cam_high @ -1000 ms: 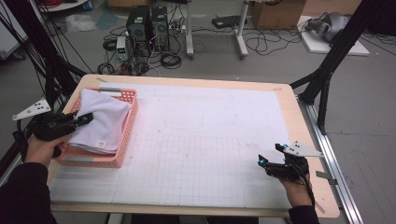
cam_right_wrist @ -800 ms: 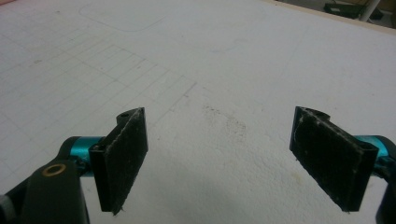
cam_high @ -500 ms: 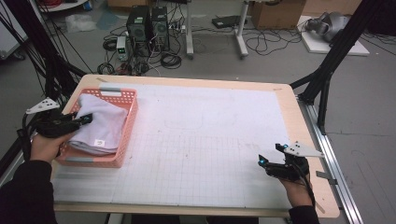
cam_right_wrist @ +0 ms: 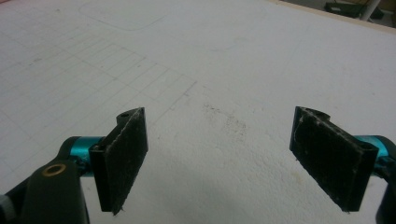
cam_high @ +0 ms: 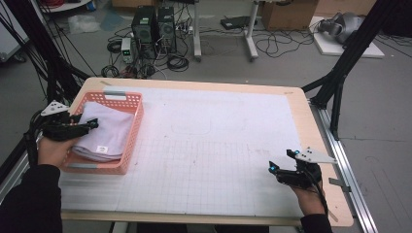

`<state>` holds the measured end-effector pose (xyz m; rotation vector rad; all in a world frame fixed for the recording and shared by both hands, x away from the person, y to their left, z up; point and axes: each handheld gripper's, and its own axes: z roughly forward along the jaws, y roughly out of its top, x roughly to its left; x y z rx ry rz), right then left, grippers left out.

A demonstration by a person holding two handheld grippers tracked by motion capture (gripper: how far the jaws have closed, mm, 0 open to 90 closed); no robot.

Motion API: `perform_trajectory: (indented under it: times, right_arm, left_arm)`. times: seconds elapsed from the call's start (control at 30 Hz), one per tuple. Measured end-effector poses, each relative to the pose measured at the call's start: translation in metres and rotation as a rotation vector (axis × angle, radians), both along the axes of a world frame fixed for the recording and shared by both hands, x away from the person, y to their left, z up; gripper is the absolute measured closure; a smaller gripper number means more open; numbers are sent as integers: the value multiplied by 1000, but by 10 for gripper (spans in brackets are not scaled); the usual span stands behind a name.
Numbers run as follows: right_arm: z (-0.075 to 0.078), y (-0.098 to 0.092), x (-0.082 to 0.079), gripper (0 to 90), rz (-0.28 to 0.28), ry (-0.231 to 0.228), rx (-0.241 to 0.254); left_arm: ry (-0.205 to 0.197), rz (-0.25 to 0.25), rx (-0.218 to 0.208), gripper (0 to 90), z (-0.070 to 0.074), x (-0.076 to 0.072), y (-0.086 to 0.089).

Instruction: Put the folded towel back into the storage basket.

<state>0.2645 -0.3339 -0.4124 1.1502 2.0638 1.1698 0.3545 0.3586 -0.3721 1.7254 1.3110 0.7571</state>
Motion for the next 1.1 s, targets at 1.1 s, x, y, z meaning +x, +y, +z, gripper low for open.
perform_trajectory:
  times: [1.1]
  right_arm:
    - [4,7,1,181,6,-31,-2]
  left_arm:
    - [-302,-272,-264,167,14,-52,-99]
